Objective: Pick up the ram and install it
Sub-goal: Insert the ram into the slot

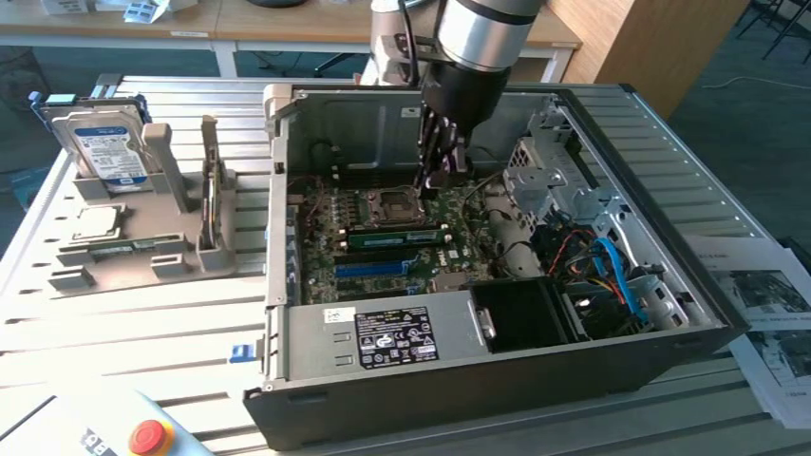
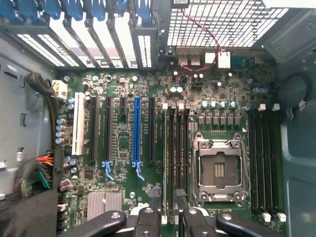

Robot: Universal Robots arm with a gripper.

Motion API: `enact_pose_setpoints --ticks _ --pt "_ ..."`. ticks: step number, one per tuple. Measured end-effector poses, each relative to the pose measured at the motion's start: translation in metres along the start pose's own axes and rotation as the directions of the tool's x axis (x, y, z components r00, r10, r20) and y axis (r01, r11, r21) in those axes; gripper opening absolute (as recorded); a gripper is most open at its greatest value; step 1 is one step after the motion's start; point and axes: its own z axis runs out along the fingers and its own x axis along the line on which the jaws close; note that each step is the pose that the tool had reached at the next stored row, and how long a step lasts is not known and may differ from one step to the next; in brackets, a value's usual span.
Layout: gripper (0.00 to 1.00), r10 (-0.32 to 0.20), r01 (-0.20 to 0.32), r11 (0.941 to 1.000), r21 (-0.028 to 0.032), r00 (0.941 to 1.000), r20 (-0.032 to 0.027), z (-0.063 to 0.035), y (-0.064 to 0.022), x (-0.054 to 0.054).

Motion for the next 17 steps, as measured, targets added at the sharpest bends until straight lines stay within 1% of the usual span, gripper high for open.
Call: enact_pose_setpoints --ticks 2,4,12,13,16,17 --pt "0.25 0.000 0.000 1.0000 0.0027 1.0000 0.0001 0.0001 0.0005 0.000" --pt "0.25 0.000 0.000 1.0000 0.0071 1.0000 -0.0001 0.0001 0.0016 0.000" --pt "0.25 -0.004 0.004 0.9995 0.0321 1.0000 -0.0003 0.0009 0.0080 0.000" --pt "0.25 -0.004 0.004 0.9994 0.0341 1.0000 -0.0006 0.0010 0.0087 0.000" --pt "0.25 -0.005 0.005 0.9993 0.0372 1.0000 -0.0009 0.0011 0.0101 0.000" --pt "0.25 -0.005 0.005 0.9992 0.0402 1.0000 -0.0009 0.0011 0.0102 0.000"
